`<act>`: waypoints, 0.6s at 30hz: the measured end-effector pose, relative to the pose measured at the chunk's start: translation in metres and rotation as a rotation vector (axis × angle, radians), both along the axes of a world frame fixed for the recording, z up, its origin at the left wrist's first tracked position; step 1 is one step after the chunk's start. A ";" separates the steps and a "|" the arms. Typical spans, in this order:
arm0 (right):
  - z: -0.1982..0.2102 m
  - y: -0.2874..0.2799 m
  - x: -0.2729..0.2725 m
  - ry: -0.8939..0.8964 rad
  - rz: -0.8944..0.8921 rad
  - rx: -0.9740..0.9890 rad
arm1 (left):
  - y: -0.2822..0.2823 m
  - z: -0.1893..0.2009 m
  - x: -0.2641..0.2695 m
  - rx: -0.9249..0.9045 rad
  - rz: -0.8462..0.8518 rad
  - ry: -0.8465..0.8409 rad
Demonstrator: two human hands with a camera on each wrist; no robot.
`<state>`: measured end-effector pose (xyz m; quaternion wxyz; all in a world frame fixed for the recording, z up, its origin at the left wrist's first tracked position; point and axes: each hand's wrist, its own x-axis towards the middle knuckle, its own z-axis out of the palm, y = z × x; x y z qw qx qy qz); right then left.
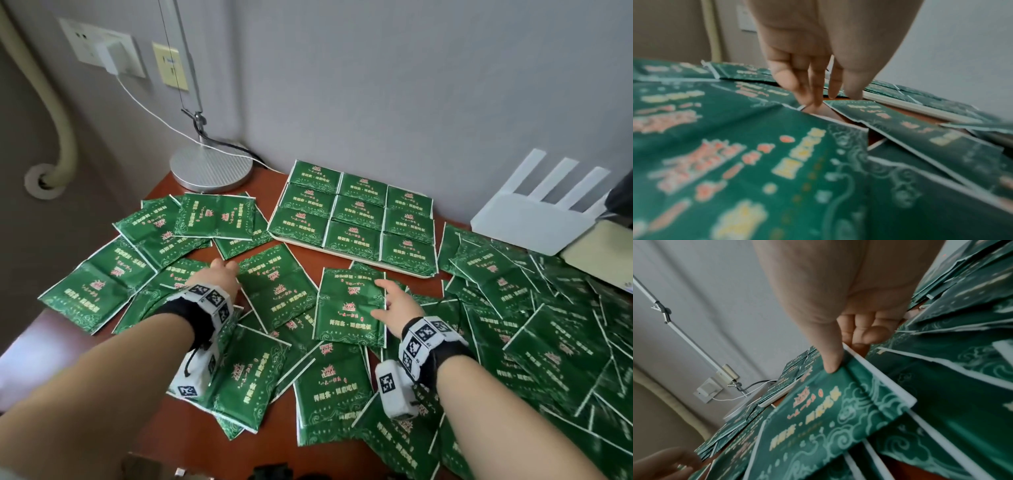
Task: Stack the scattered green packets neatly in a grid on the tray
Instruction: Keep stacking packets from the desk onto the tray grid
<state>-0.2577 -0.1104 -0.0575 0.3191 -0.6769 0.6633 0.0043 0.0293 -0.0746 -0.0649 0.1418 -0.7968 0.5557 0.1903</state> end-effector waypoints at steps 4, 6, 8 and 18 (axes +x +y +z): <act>-0.002 -0.002 0.001 0.004 0.006 0.001 | -0.003 -0.006 -0.011 0.024 0.181 0.105; -0.002 -0.003 0.002 0.005 0.012 0.007 | -0.005 -0.010 -0.024 0.040 0.177 0.071; -0.003 -0.006 0.002 -0.004 0.002 0.012 | -0.008 -0.014 -0.037 0.044 0.153 0.054; -0.006 -0.021 -0.013 -0.111 -0.086 -0.025 | -0.024 -0.014 -0.046 0.021 0.326 0.184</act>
